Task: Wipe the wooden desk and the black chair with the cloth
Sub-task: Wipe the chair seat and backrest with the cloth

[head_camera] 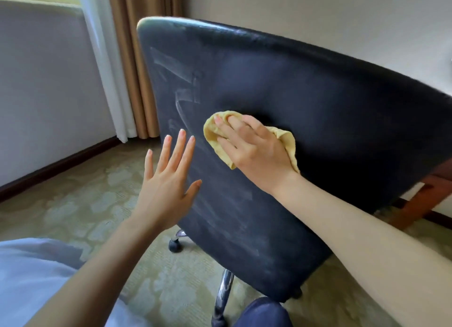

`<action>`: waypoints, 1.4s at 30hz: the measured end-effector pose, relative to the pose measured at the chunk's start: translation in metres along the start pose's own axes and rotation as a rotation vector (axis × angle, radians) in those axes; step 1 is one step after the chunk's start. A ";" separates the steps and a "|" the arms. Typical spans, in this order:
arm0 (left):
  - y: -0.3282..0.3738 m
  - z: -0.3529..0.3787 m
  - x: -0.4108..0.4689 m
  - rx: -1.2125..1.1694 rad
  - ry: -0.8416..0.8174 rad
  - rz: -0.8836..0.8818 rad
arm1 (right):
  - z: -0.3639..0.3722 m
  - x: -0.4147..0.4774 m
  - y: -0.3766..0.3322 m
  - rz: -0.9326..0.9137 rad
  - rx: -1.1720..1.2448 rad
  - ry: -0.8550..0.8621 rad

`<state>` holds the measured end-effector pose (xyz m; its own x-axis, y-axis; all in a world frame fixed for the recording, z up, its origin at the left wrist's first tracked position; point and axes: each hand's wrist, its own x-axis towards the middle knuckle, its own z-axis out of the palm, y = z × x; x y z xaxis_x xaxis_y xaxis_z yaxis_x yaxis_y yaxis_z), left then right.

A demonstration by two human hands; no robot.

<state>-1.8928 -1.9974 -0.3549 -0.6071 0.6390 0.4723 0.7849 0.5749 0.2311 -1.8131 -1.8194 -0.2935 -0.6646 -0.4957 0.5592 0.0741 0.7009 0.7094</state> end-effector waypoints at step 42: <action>-0.006 -0.007 0.050 0.022 0.100 0.076 | -0.009 0.059 0.038 0.146 -0.123 0.484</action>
<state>-1.9270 -1.9723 -0.3272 -0.5295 0.6278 0.5706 0.8248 0.5382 0.1733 -1.8430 -1.8269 -0.2298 -0.2233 -0.5982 0.7696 0.2469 0.7291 0.6383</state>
